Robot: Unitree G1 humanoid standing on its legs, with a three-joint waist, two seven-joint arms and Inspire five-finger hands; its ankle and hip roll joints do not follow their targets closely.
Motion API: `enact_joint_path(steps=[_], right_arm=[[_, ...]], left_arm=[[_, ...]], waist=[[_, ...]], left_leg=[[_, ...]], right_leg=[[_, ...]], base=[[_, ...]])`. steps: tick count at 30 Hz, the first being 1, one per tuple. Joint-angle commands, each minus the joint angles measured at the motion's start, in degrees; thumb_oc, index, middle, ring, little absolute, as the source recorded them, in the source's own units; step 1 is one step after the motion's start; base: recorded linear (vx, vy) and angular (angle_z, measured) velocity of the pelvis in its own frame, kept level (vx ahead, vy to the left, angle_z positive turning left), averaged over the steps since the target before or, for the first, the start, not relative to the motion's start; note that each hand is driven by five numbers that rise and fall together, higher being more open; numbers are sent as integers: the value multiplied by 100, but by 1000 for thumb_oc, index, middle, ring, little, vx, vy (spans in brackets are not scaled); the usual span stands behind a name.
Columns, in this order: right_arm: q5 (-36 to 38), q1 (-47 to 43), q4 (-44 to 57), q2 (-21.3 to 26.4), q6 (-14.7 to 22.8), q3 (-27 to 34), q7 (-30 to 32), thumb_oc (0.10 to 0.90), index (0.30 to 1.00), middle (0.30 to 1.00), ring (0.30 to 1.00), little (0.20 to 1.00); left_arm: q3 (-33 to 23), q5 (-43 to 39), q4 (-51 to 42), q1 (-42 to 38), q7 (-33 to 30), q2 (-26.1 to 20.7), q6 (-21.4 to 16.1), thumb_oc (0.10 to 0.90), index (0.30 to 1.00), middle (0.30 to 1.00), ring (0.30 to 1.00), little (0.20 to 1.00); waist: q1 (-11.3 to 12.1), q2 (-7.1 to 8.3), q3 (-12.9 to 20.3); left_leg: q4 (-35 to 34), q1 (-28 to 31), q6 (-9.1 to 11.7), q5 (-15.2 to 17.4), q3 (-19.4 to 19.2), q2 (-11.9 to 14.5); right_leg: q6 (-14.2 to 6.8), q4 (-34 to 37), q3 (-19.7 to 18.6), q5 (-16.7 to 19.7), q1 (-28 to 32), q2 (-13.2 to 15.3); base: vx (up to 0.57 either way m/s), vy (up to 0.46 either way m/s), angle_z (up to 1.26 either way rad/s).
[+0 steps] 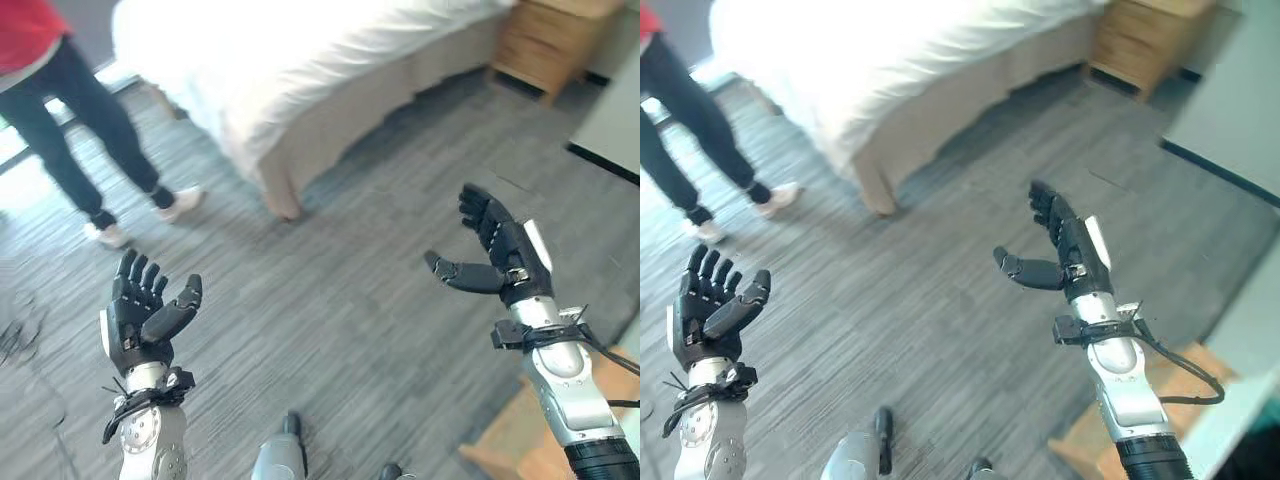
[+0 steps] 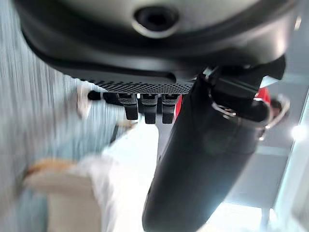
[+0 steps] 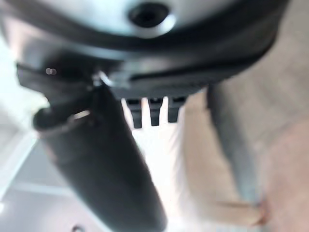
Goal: Pick up bed clothes into laundry basket.
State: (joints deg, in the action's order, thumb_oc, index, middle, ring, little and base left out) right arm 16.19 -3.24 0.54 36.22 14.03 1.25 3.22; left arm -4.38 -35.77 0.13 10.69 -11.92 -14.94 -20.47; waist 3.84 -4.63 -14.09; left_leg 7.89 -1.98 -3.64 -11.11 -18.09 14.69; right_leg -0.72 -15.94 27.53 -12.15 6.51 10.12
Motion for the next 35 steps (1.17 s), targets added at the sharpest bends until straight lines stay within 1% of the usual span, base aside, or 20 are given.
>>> enact_joint_path(steps=[1, 2, 3, 4, 5, 6, 7, 8, 9, 10, 11, 12, 13, 14, 16, 17, 18, 20, 27, 35], right_arm=[[-173, -360, 229, -71, 237, 348, 190, 800, 900, 900, 900, 900], [-158, -291, 152, -102, 148, 390, 229, 800, 900, 900, 900, 900], [-109, -164, 74, -176, 42, 497, 293, 800, 900, 900, 900, 900], [-174, -63, 25, -242, -74, 562, 347, 800, 900, 900, 900, 900], [-187, -34, 48, -248, -92, 572, 355, 800, 900, 900, 900, 900], [-463, 47, 17, -330, -182, 707, 544, 800, 900, 900, 900, 900], [-576, 46, -8, -418, -226, 751, 669, 800, 900, 900, 900, 900], [-626, 66, -56, -539, -242, 810, 768, 800, 900, 900, 900, 900], [-717, 102, -79, -633, -276, 845, 818, 800, 900, 900, 900, 900], [-777, 170, -132, -688, -284, 945, 924, 800, 900, 900, 900, 900], [-803, 230, -181, -725, -294, 1035, 1032, 800, 900, 900, 900, 900], [-798, 217, -248, -777, -298, 1110, 1125, 800, 900, 900, 900, 900], [-798, 208, -252, -779, -295, 1118, 1127, 800, 900, 900, 900, 900], [-833, 232, -360, -891, -254, 1160, 1251, 800, 900, 900, 900, 900], [-858, 203, -511, -971, -217, 1022, 1252, 800, 900, 900, 900, 900], [-844, 184, -500, -1003, -205, 996, 1216, 800, 900, 900, 900, 900], [-844, 185, -496, -1006, -208, 995, 1213, 800, 900, 900, 900, 900], [-844, 199, -543, -1151, -254, 846, 1141, 800, 900, 900, 900, 900], [-893, 448, -679, -1408, -415, 612, 895, 800, 900, 900, 900, 900], [-892, 475, -680, -1428, -451, 581, 787, 800, 900, 900, 900, 900]], left_arm=[[-131, 367, -521, -343, 187, -664, -99, 800, 900, 900, 900, 900], [-73, 403, -493, -388, 203, -701, -32, 800, 900, 900, 900, 900], [4, 465, -420, -410, 223, -729, 93, 800, 900, 900, 900, 900], [19, 528, -375, -383, 199, -703, 183, 800, 900, 900, 900, 900], [35, 541, -385, -373, 188, -701, 196, 800, 900, 900, 900, 900], [52, 672, -337, -435, 154, -706, 278, 800, 900, 900, 900, 900], [57, 802, -333, -474, 108, -742, 301, 800, 900, 900, 900, 900], [45, 926, -297, -545, 57, -779, 329, 800, 900, 900, 900, 900], [89, 1017, -293, -640, 49, -830, 320, 800, 900, 900, 900, 900], [118, 1135, -252, -771, 26, -917, 345, 800, 900, 900, 900, 900], [168, 1218, -192, -969, -10, -1004, 333, 800, 900, 900, 900, 900], [250, 1246, -123, -1163, -8, -1046, 313, 800, 900, 900, 900, 900], [256, 1246, -110, -1185, -9, -1049, 308, 800, 900, 900, 900, 900], [421, 1359, 26, -1516, -14, -1050, 352, 800, 900, 900, 900, 900], [473, 1497, 130, -1553, -40, -1022, 399, 800, 900, 900, 900, 900], [424, 1500, 152, -1544, -11, -985, 423, 800, 900, 900, 900, 900], [419, 1499, 149, -1541, -7, -987, 426, 800, 900, 900, 900, 900], [350, 1544, 249, -1389, -35, -795, 495, 800, 900, 900, 900, 900], [263, 1631, 214, -926, 149, -577, 697, 800, 900, 900, 900, 900], [231, 1547, 151, -698, 300, -476, 763, 800, 900, 900, 900, 900]], waist=[[-121, 495, 508], [-194, 452, 543], [-234, 396, 648], [-225, 360, 695], [-231, 378, 714], [-193, 358, 744], [-151, 392, 726], [-159, 442, 701], [-248, 508, 661], [-354, 554, 666], [-473, 565, 662], [-519, 566, 668], [-501, 567, 661], [-589, 614, 682], [-576, 678, 677], [-552, 717, 680], [-558, 724, 674], [-509, 779, 714], [-457, 781, 913], [-468, 761, 987]], left_leg=[[-281, 205, 1707, 454, -60, 1211], [-336, 246, 1766, 326, -281, 1318], [-668, 393, 1827, 333, -428, 1253], [-871, 454, 1826, 423, -388, 1081], [-909, 465, 1816, 420, -384, 1034], [-1113, 400, 1758, 523, -305, 745], [-1173, 342, 1646, 616, -138, 523], [-1191, 242, 1531, 703, 28, 353], [-1168, 117, 1385, 686, 134, 168], [-1188, 68, 1289, 721, 306, 5], [-1199, 60, 1192, 772, 483, -170], [-1204, 81, 1101, 820, 627, -324], [-1209, 71, 1099, 799, 615, -320], [-1227, 135, 873, 874, 955, -696], [-1218, 180, 755, 959, 1077, -883], [-1188, 184, 735, 982, 1152, -954], [-1187, 192, 731, 985, 1155, -963], [-1112, 288, 701, 1090, 1200, -1057], [-1139, 486, 687, 1166, 1207, -1066], [-1186, 625, 687, 1217, 1197, -1060]], right_leg=[[-853, 1813, 254, 1245, -174, 704], [-890, 1791, 358, 1349, -181, 850], [-1010, 1825, 528, 1453, -134, 982], [-1117, 1841, 581, 1605, -116, 1091], [-1152, 1857, 600, 1640, -102, 1128], [-1260, 1743, 671, 1910, -97, 1392], [-1341, 1651, 680, 2073, -113, 1554], [-1384, 1591, 569, 2184, -148, 1621], [-1349, 1528, 340, 2285, -298, 1620], [-1326, 1499, -220, 2156, -430, 1435], [-1319, 1487, -976, 1816, -533, 1083], [-1301, 1418, -1560, 1526, -610, 766], [-1291, 1393, -1580, 1528, -644, 763], [-1073, 1339, -2252, 1107, -596, 149], [-898, 1551, -2332, 1026, -555, -84], [-906, 1655, -2367, 1041, -489, -87], [-910, 1679, -2362, 1050, -466, -79], [-871, 1874, -2517, 1175, -369, -128], [-897, 2064, -2413, 1243, -146, -21], [-922, 2087, -2353, 1265, -91, 47]], base=[[-105, 500, 172], [-52, 475, 158], [-66, 430, 141], [-8, 284, 148], [-46, 385, 90], [-56, 335, 72], [-73, 390, 65], [-58, 216, 97], [30, 215, 109], [85, 273, 122], [184, 337, 112], [103, 248, 125], [142, 337, 144], [80, 235, 141], [33, 164, 142], [-13, 41, 89], [-6, 11, 10], [26, 8, 8], [55, -7, 1], [20, -1, 4]])
